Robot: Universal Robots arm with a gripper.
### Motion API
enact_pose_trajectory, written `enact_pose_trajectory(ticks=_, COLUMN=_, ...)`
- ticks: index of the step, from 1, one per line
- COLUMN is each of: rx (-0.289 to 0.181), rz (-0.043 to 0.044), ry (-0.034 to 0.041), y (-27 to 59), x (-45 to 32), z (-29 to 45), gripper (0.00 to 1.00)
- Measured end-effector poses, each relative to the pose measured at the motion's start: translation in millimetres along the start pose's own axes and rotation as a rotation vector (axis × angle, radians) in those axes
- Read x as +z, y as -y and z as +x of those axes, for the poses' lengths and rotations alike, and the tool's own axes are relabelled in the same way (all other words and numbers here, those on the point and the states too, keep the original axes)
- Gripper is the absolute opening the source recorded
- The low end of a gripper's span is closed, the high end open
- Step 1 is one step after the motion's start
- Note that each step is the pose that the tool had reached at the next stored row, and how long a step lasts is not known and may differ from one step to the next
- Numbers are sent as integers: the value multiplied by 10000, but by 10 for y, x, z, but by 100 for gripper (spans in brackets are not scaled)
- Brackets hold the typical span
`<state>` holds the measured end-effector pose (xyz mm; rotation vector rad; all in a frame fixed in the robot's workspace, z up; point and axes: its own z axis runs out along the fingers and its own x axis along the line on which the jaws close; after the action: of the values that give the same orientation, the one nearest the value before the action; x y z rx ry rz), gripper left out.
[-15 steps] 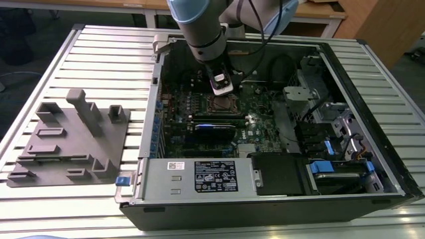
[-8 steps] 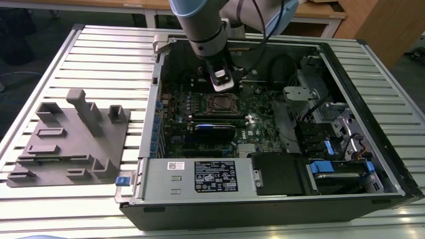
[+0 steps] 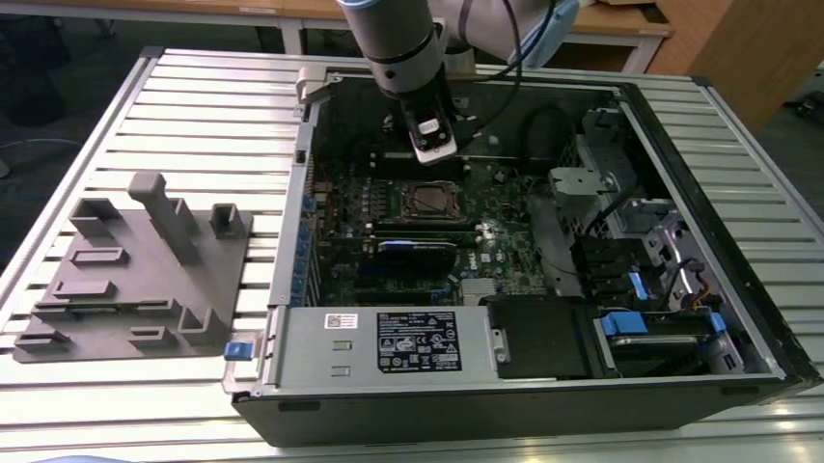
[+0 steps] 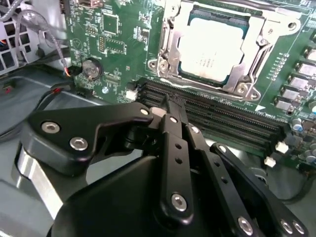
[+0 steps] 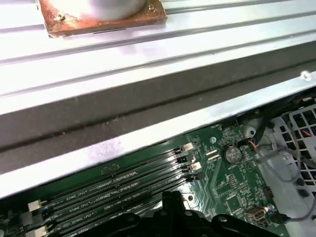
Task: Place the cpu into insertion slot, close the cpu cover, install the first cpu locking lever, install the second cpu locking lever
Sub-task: 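Install the first cpu locking lever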
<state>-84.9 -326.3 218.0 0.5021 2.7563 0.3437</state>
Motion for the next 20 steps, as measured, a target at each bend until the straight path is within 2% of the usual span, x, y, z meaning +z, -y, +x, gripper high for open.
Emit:
enact_pose_trajectory(ticks=4, rx=3, rz=5, ry=-15, y=0, x=1, z=-1, gripper=11)
enact_pose_trajectory(ticks=5, rx=20, rz=46, ry=-112, y=0, x=2, z=-2, gripper=11)
enact_pose_trajectory(ticks=12, rx=242, rz=533, ry=-1264, y=0, x=16, z=-8, gripper=11)
enact_pose_trajectory(ticks=17, rx=387, rz=924, ry=-2072, y=1, x=23, z=-7, gripper=11)
enact_pose_trajectory(ticks=18, rx=411, rz=998, ry=-2212, y=2, x=25, z=-6, gripper=11)
enact_pose_trajectory(ticks=19, rx=427, rz=1063, ry=-2315, y=2, x=27, z=-6, gripper=11)
enact_pose_trajectory(ticks=20, rx=428, rz=1073, ry=-2325, y=2, x=28, z=-5, gripper=11)
